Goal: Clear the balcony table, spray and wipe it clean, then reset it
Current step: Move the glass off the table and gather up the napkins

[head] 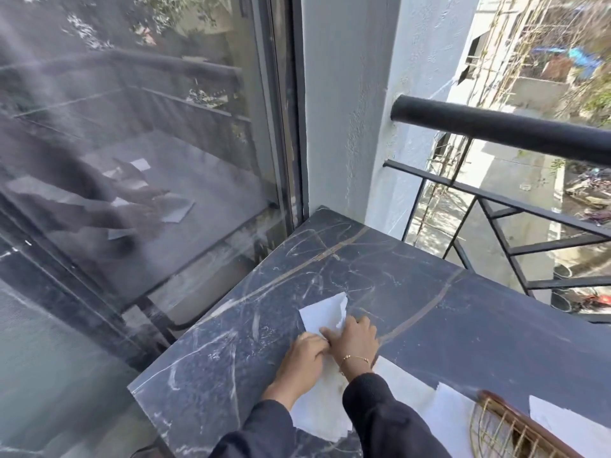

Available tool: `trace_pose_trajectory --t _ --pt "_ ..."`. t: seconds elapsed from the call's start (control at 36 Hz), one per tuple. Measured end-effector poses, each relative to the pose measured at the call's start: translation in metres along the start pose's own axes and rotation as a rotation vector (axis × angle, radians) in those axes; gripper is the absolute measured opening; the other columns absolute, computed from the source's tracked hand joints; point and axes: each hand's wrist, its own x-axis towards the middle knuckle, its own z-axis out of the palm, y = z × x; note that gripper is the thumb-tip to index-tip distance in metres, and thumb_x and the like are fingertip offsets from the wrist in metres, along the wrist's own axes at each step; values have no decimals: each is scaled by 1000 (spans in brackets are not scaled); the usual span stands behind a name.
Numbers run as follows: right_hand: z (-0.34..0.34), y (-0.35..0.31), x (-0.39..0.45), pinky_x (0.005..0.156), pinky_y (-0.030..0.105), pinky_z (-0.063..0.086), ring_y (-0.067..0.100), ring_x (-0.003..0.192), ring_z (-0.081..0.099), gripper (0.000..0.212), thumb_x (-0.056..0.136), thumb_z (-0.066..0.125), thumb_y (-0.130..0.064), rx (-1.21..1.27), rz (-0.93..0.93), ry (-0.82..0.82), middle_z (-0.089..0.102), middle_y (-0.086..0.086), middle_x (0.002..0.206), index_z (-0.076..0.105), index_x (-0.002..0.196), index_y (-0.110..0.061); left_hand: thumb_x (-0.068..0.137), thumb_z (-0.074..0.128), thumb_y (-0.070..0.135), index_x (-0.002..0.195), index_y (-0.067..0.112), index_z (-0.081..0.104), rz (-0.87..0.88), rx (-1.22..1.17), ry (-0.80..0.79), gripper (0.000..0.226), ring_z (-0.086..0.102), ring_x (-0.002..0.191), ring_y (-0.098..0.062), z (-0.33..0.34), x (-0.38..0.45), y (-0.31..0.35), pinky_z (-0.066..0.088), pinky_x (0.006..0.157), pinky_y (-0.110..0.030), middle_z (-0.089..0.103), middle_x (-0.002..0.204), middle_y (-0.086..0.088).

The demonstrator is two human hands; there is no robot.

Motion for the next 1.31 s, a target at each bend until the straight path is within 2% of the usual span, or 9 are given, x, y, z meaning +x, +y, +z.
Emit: trace_pose_trajectory --t 0.11,0.25,0.42,0.58,0.67,0.81,0.97,1.14,1.31 --pt "-8 -3 -1 95 37 41 32 120 45 31 92 46 -25 46 19 -25 50 12 125 55 117 -9 88 47 -6 98 1 73 -44 -103 54 28 57 100 -20 -7 -3 7 37 79 -13 70 102 -9" --pt "-21 -9 -6 84 34 45 35 105 58 25 89 48 -13 573 71 -44 64 18 109 59 107 0 87 58 -2 85 23 64 -184 -397 373 27 59 94 -23 -13 -8 12 46 81 -21 62 94 -3" --pt "-40 -12 -30 77 47 54 28 80 60 11 84 53 -1 1050 73 -272 65 13 86 61 88 -7 89 64 10 119 11 49 -391 -1018 369 33 56 84 -14 -28 -16 35 45 62 -16 61 97 0" --pt "-33 -2 -48 71 29 52 22 83 60 8 89 54 -11 824 -79 -238 63 8 93 57 96 -10 88 62 -3 129 -1 46 -548 -1161 538 44 51 89 -23 -33 -27 37 48 83 -39 60 110 -15" --pt "-18 10 -46 91 32 40 26 107 52 28 88 53 -28 124 -205 -154 57 7 115 54 112 -14 88 58 -8 129 1 44 -528 -1170 614 44 49 96 -23 -39 -33 31 43 95 -53 53 129 -25" --pt "-2 18 -51 105 38 34 32 130 31 57 85 57 -29 -295 -254 -121 37 3 140 35 139 -26 90 50 -10 112 18 53 -400 -1033 578 36 55 105 -32 -48 -46 15 43 80 -34 56 124 -15" --pt "1 7 -53 100 35 39 31 127 38 36 89 45 -15 -243 -125 -116 55 6 129 56 123 -21 90 44 -13 117 10 62 -395 -971 580 40 48 87 -18 -66 -63 0 38 60 -18 51 106 -7" --pt "-17 -13 -57 85 32 42 33 112 55 30 83 47 -20 59 -114 -91 62 17 115 63 102 -3 90 40 -13 118 3 63 -426 -1021 582 39 48 106 -17 -77 -75 -13 36 85 -25 54 119 -7" --pt "-56 -37 -70 67 27 31 28 81 48 11 84 49 -11 409 -168 43 55 14 85 50 75 -4 93 40 -8 112 5 64 -424 -1113 591 33 48 105 -16 -88 -79 -14 38 81 -22 55 117 -5"
